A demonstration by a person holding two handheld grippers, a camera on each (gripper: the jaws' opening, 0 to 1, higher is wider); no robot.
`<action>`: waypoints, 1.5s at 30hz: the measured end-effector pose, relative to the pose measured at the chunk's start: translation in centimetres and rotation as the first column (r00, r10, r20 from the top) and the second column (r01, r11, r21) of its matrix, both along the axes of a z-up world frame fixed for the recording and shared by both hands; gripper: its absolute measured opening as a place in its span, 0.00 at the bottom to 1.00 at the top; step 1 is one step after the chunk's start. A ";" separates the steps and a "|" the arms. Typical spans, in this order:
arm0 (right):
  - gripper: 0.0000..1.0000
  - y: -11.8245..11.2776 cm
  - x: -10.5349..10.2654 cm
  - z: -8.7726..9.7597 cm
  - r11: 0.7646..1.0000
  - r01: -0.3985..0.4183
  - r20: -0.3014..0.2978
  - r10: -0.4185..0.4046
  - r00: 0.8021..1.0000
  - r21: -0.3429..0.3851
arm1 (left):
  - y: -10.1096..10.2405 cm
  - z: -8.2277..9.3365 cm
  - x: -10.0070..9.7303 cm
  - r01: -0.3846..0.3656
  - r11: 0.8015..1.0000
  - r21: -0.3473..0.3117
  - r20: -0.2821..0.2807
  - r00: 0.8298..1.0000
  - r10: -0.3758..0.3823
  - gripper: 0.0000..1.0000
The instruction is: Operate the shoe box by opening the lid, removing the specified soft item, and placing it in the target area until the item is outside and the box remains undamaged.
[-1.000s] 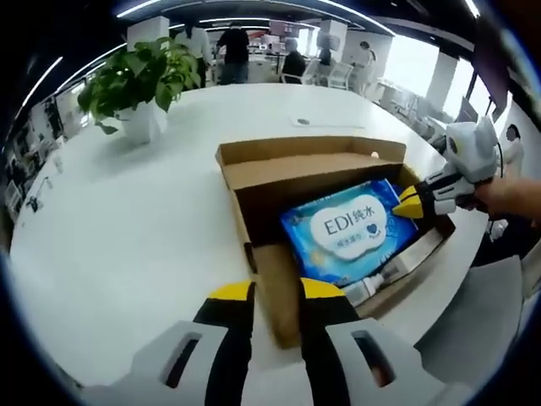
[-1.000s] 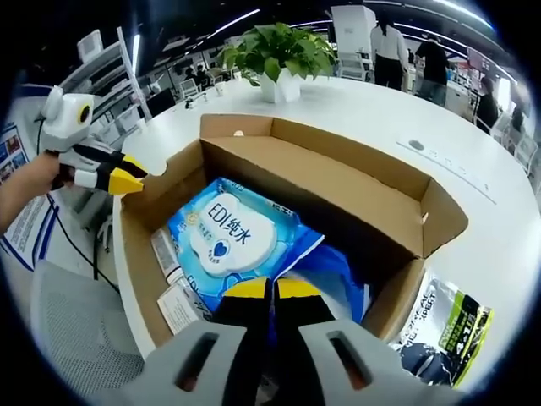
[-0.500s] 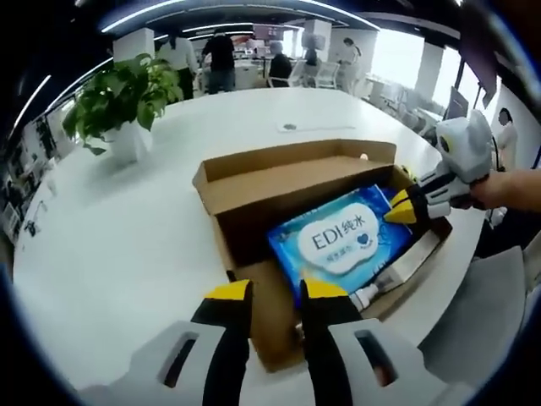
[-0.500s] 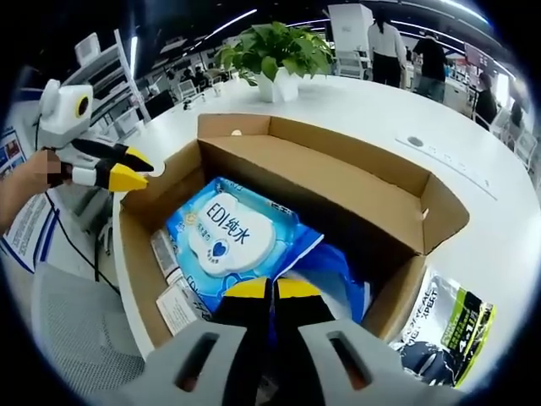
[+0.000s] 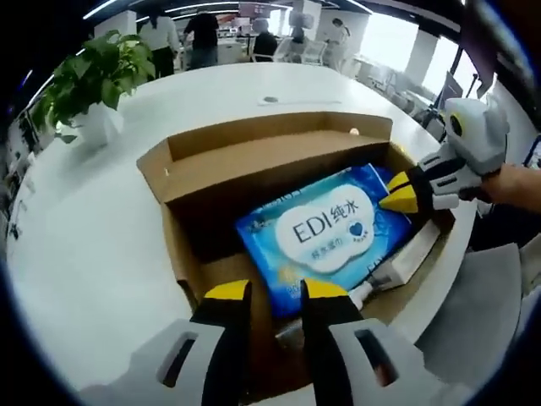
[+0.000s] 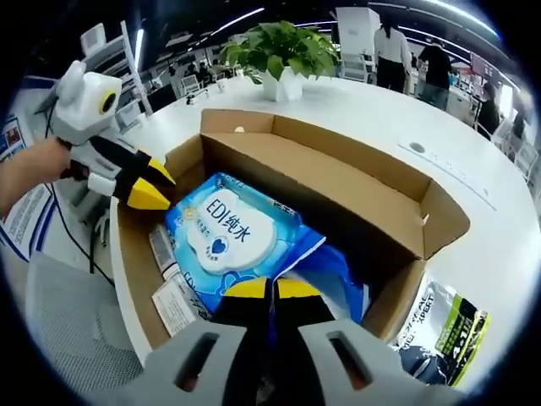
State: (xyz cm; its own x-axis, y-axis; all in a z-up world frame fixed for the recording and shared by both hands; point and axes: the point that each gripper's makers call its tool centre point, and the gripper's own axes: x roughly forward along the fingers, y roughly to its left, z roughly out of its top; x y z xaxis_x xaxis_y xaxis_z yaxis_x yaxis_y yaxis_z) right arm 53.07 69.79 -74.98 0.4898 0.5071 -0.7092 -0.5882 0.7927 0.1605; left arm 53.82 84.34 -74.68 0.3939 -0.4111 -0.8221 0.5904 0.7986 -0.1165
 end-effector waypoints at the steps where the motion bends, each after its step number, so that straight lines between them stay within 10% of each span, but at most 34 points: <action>1: 0.00 0.0 0.0 0.0 1.000 0.001 -0.001 -0.001 1.000 0.002 | 0.0 -0.3 0.0 0.003 1.000 0.010 -0.008 1.000 -0.003 0.22; 23: 0.00 0.1 0.1 0.1 0.999 0.014 -0.011 -0.013 1.000 0.031 | -1.6 -3.4 -0.2 0.020 1.000 0.004 -0.162 0.987 -0.019 0.21; 45: 0.00 0.3 -0.1 1.4 0.995 0.074 -0.016 -0.073 0.997 0.071 | -0.8 -2.1 0.4 -0.033 0.999 0.004 -0.076 0.997 0.033 0.00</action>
State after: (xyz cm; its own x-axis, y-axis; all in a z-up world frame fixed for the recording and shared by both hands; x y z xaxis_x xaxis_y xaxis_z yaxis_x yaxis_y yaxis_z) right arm 52.96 70.09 -73.57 0.5181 0.5197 -0.6793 -0.5263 0.8198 0.2257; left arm 54.20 83.55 -76.82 0.3437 -0.3968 -0.8511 0.5535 0.8178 -0.1577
